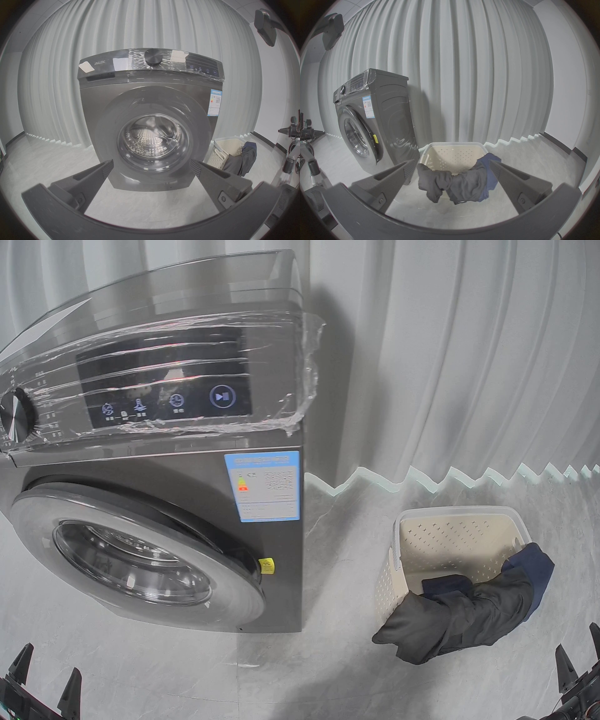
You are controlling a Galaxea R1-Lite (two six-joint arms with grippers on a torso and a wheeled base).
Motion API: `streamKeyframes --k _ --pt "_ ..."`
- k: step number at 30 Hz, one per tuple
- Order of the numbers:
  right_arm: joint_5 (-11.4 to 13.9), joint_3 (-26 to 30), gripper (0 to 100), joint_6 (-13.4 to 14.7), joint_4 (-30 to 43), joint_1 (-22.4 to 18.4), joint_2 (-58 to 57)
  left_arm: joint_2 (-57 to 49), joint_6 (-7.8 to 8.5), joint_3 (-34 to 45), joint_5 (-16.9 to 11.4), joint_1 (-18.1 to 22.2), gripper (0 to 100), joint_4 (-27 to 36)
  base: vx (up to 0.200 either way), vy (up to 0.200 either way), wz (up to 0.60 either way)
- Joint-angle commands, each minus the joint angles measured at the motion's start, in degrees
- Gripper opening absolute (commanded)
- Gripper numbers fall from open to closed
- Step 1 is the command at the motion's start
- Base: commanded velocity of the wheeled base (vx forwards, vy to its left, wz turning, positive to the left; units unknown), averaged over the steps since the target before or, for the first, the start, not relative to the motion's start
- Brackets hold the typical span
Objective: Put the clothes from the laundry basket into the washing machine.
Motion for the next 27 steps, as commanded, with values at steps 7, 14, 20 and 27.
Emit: streamKeyframes --k 7,14,20,27 --pt "0.0 0.9 100 0.0 0.0 0.0 -0.7 -1.0 -0.02 0.9 0.0 0.0 100 0.0 0.0 0.2 0.0" --pt "0.0 0.9 100 0.0 0.0 0.0 -0.7 -1.0 -0.02 0.9 0.0 0.0 100 0.0 0.0 0.2 0.0" --pt "0.0 0.9 100 0.0 0.0 0.0 -0.7 -1.0 -0.02 0.9 0.0 0.0 100 0.0 0.0 0.2 0.0" --pt "0.0 0.9 100 0.0 0.0 0.1 -0.7 -1.0 -0.02 0.9 0.0 0.0 100 0.0 0.0 0.171 0.0"
